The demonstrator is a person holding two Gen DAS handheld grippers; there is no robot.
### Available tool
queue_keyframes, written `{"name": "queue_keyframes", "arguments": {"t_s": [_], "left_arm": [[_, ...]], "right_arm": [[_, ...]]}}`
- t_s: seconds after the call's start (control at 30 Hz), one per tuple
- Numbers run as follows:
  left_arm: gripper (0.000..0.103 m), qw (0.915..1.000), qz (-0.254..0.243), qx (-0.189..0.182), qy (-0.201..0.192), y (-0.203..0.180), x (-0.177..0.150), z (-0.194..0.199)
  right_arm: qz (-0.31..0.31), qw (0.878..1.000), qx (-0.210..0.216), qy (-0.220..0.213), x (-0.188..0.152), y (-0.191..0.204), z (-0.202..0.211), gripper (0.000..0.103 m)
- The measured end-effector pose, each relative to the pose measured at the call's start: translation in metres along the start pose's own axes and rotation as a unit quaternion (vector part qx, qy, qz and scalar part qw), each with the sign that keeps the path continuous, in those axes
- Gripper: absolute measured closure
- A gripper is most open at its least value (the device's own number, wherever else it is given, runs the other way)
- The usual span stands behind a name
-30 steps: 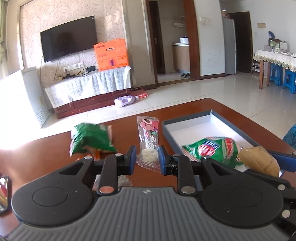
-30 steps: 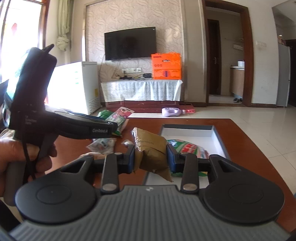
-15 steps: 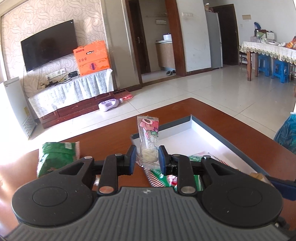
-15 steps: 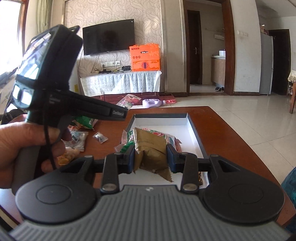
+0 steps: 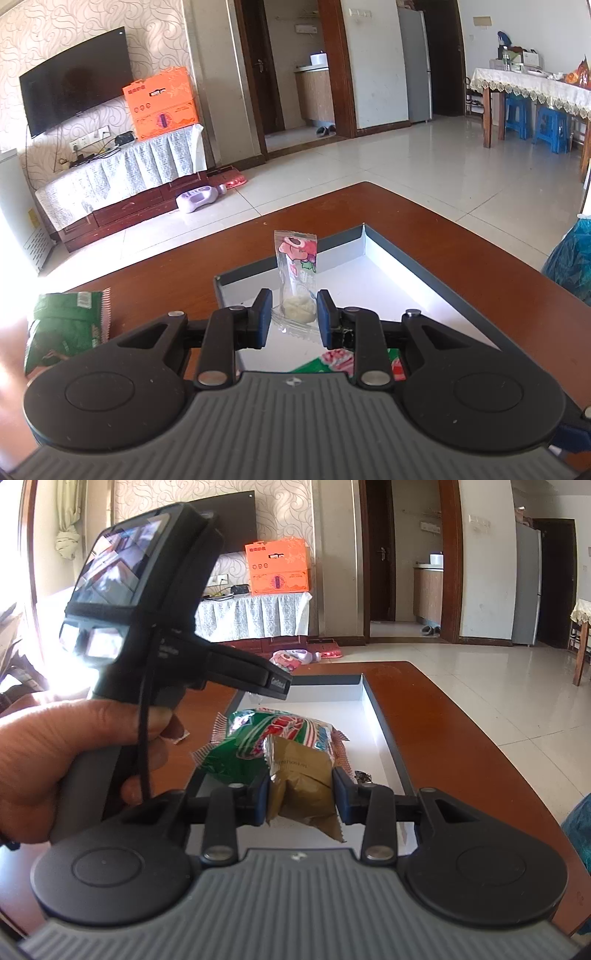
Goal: Organize snacks
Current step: 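Open the left tool to drop the pink packet while the right tool releases the tan pouch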
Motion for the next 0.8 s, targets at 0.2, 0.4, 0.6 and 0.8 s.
{"name": "queue_keyframes", "arguments": {"t_s": [0.2, 0.4, 0.6, 0.8], "left_arm": [[0.072, 0.9999, -0.009, 0.004, 0.000, -0.012, 0.005, -0.014], [0.071, 0.9999, -0.016, -0.003, 0.005, -0.012, 0.005, -0.022], [0.035, 0.9998, -0.021, 0.004, -0.004, -0.007, 0.011, -0.019], [0.024, 0.9995, -0.027, 0.006, -0.018, -0.008, 0.013, -0.004]], "right_arm": [[-0.007, 1.000, -0.008, 0.009, -0.002, -0.006, -0.007, 0.065], [-0.006, 1.000, -0.012, 0.014, -0.002, -0.005, -0.011, 0.065], [-0.005, 1.000, -0.017, 0.016, -0.003, -0.006, -0.013, 0.064], [-0.005, 1.000, -0.027, 0.000, 0.001, -0.005, -0.010, 0.060]]}}
Point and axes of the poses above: each gripper's, at about its wrist camera, not at the fingertips, and z roughly against the way its jaws point, y to its left, x to its top, the point moved 4 cm from there along -z, roughly the way its jaws point, and after that the axes turned 15 degrees about x, right-handed, at the moved point
